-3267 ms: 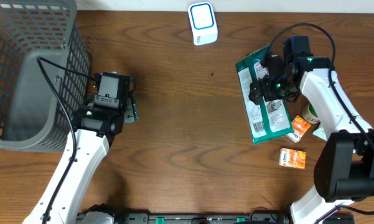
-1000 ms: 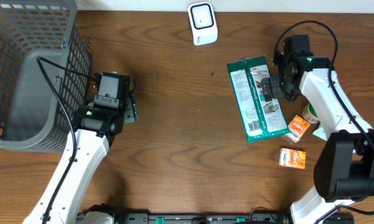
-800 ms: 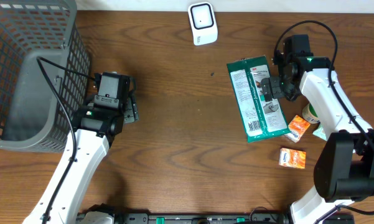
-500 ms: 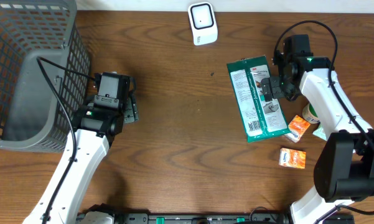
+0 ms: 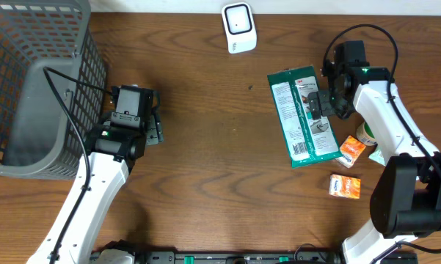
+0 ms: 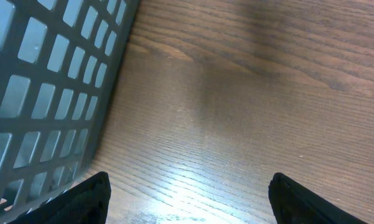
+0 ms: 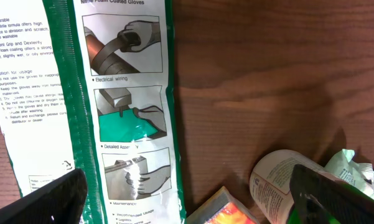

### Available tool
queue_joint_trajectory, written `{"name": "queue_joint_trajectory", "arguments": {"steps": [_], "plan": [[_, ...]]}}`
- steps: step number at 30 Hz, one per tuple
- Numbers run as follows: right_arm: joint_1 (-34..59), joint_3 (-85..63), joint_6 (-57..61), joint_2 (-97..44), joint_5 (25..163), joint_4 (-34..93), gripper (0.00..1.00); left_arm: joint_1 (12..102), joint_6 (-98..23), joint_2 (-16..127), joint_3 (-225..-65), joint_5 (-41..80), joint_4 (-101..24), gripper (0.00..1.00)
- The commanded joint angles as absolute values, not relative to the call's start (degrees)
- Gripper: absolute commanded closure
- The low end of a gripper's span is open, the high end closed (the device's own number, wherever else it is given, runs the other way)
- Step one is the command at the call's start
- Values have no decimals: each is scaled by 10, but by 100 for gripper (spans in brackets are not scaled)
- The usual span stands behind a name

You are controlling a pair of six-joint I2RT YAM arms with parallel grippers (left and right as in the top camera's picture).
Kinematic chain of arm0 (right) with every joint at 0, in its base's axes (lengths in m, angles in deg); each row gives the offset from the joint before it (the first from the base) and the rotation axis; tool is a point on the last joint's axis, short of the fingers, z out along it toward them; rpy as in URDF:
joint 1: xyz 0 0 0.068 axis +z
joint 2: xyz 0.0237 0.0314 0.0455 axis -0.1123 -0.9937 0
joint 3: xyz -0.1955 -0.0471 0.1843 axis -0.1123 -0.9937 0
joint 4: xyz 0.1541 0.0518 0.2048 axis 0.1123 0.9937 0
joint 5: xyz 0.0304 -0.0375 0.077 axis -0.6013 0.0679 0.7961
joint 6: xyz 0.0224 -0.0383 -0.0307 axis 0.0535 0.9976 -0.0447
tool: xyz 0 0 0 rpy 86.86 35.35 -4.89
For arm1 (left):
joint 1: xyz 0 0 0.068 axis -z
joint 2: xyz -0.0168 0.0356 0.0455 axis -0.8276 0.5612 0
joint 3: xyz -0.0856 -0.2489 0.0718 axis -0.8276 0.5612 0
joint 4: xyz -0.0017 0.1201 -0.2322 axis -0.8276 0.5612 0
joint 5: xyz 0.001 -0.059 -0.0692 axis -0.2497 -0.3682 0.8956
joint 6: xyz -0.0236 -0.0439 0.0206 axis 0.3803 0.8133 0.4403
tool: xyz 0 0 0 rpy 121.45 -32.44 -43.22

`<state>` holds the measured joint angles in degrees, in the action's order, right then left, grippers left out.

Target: Scan the item barcode

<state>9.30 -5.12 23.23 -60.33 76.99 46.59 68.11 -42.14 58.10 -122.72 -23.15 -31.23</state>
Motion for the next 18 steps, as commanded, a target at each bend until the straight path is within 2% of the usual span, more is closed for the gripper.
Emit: {"name": "queue_joint_trajectory", "arguments": {"steps": [1, 7, 18], "plan": [[90, -44, 222, -588, 772, 465, 1, 680, -420, 581, -1231, -241, -313, 18], [89, -44, 222, -531, 773, 465, 1, 680, -420, 581, -1231, -241, -313, 18], [103, -44, 222, -343, 772, 467, 1, 680, -420, 581, -1231, -241, -313, 18]]}}
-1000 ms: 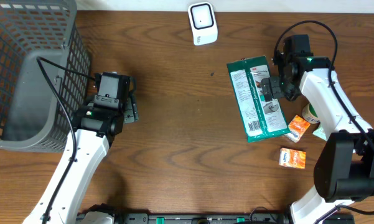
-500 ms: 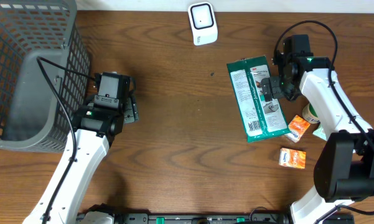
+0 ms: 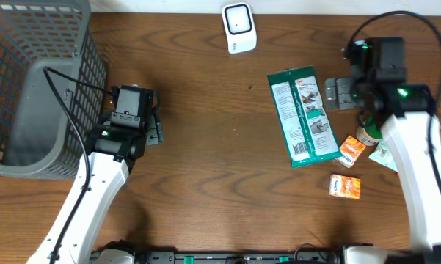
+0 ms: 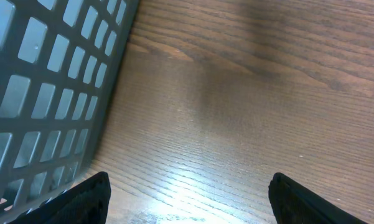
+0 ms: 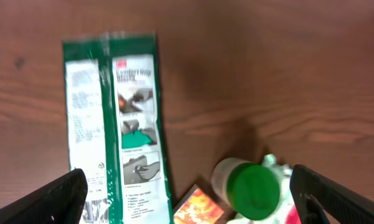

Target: Scan the item barcode

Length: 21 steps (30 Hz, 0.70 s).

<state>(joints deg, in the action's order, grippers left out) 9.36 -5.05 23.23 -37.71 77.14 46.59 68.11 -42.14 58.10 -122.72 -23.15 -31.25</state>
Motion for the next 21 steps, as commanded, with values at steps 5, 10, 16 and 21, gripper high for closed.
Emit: {"name": "queue_joint_trajectory", "arguments": {"steps": [5, 10, 16, 21], "plan": [[103, -44, 222, -263, 772, 467, 1, 680, -420, 581, -1231, -241, -313, 18], [103, -44, 222, -179, 772, 467, 1, 680, -420, 581, -1231, -241, -313, 18], [103, -44, 222, -77, 757, 485, 1, 680, -420, 581, -1231, -241, -313, 18], [103, -44, 222, -3, 757, 525, 1, 680, -420, 581, -1231, -241, -313, 18]]}}
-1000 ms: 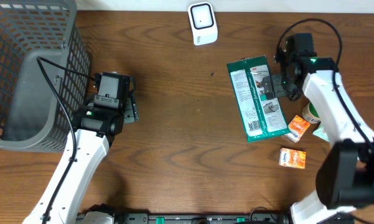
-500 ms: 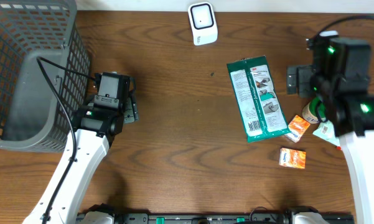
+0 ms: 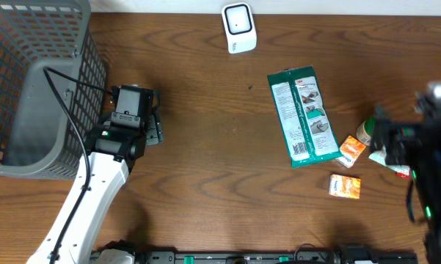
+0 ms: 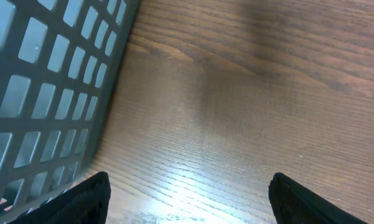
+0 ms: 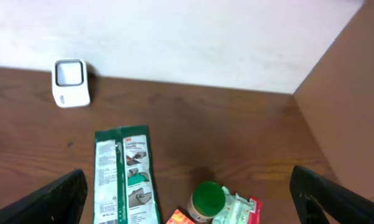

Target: Scan the item barcode

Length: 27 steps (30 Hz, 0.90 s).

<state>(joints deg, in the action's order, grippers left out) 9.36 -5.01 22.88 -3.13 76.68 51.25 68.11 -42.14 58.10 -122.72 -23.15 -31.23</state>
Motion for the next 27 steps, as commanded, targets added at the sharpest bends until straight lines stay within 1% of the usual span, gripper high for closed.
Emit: {"name": "queue_joint_trajectory", "arguments": {"steps": [1, 9, 16, 21, 27], "plan": [[103, -44, 222, 9, 757, 535, 1, 680, -420, 581, -1231, -241, -313, 18], [103, -53, 222, 100, 801, 642, 1, 680, -420, 581, -1231, -241, -313, 18], [107, -125, 222, 197, 827, 646, 1, 680, -420, 581, -1231, -241, -313, 18], [107, -227, 222, 288, 835, 599, 1, 680, -420, 581, -1231, -241, -313, 18], [107, -365, 222, 402, 848, 485, 1, 680, -420, 581, -1231, -241, -313, 18]]}}
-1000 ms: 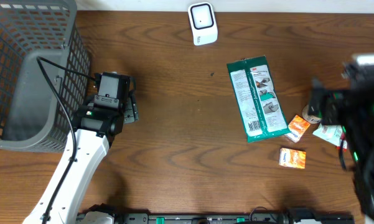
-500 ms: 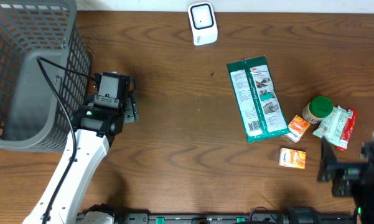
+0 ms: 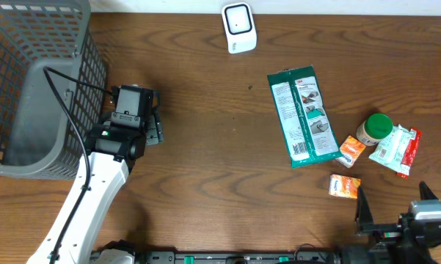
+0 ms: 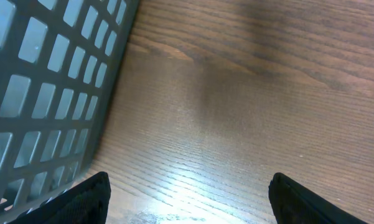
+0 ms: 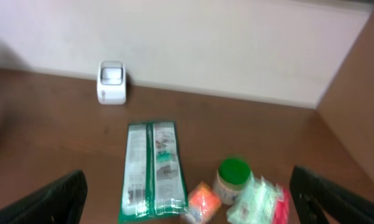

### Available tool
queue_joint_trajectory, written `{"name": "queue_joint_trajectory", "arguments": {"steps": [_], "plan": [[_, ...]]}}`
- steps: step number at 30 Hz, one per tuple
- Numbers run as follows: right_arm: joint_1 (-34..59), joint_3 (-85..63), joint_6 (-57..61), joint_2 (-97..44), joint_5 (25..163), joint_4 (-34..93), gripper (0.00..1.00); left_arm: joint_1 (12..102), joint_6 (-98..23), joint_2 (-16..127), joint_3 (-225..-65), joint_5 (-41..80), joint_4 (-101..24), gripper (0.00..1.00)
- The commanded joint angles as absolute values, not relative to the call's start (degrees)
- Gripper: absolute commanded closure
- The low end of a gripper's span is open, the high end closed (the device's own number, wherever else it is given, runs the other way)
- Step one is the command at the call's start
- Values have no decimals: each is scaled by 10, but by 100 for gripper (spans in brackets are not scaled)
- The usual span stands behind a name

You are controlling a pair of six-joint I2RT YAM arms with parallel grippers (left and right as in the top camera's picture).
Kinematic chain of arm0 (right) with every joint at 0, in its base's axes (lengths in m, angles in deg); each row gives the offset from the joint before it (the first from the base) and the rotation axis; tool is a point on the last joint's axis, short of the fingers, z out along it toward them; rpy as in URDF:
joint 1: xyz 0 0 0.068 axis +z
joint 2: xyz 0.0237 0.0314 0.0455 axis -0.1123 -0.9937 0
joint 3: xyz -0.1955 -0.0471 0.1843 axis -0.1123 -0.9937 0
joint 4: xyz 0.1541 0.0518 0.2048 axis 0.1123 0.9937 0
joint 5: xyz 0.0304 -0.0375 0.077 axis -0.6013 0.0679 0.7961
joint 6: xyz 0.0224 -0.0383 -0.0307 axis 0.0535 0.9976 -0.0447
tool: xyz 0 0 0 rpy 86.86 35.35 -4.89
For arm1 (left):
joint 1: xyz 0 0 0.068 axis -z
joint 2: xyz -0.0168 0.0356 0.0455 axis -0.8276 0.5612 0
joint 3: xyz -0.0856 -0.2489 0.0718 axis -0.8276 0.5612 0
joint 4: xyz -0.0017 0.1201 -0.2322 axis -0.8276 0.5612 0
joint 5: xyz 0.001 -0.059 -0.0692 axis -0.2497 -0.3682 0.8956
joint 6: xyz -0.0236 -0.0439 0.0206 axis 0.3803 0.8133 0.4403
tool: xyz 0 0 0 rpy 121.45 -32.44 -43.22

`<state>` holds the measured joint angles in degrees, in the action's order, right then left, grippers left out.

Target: Scan the item barcode

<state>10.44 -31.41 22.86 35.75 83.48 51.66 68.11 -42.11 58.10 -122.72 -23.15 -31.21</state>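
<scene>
A green glove package [image 3: 303, 117] lies flat right of centre, printed side up, also in the right wrist view [image 5: 152, 171]. The white scanner [image 3: 238, 28] stands at the far edge [image 5: 111, 81]. My right gripper [image 5: 190, 205] is open and holds nothing, pulled back high over the front right corner, well away from the package. Its arm [image 3: 414, 220] shows at the bottom edge of the overhead view. My left gripper [image 4: 188, 202] is open over bare wood beside the basket, and in the overhead view it sits at the left [image 3: 150, 128].
A grey mesh basket [image 3: 29, 81] fills the far left. Right of the package lie a green-lidded jar [image 3: 374, 128], two small orange boxes [image 3: 351, 151] [image 3: 345, 186] and a white and red pouch [image 3: 396, 150].
My right arm has moved from the table's right edge, over the small items, to the front right corner. The jar and the pouch now show in full. The left arm has not moved.
My right gripper was open low over the green package's right side. Then it was higher, beside the package's far end, then over the small items at the right edge, and now back at the front right corner. The package has not moved, and the left arm stayed still.
</scene>
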Motion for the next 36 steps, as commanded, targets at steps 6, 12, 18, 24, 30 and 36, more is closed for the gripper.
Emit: {"name": "queue_joint_trajectory", "arguments": {"steps": [6, 12, 18, 24, 30, 36], "plan": [[107, -469, 222, 436, 848, 314, 1, 680, -420, 581, -1231, -241, -313, 18], [107, -572, 222, 439, 850, 58, 1, 680, -420, 581, -1231, -241, -313, 18], [106, -682, 222, 439, 850, -176, 1, 680, -420, 581, -1231, -241, -313, 18], [103, -779, 222, 440, 850, -328, 1, 680, -420, 581, -1231, -241, -313, 18], [100, -845, 222, 440, 850, -376, 1, 680, -420, 581, -1231, -241, -313, 18], [100, -845, 222, 440, 852, -312, 1, 680, -420, 581, -1231, -241, -313, 18]]}}
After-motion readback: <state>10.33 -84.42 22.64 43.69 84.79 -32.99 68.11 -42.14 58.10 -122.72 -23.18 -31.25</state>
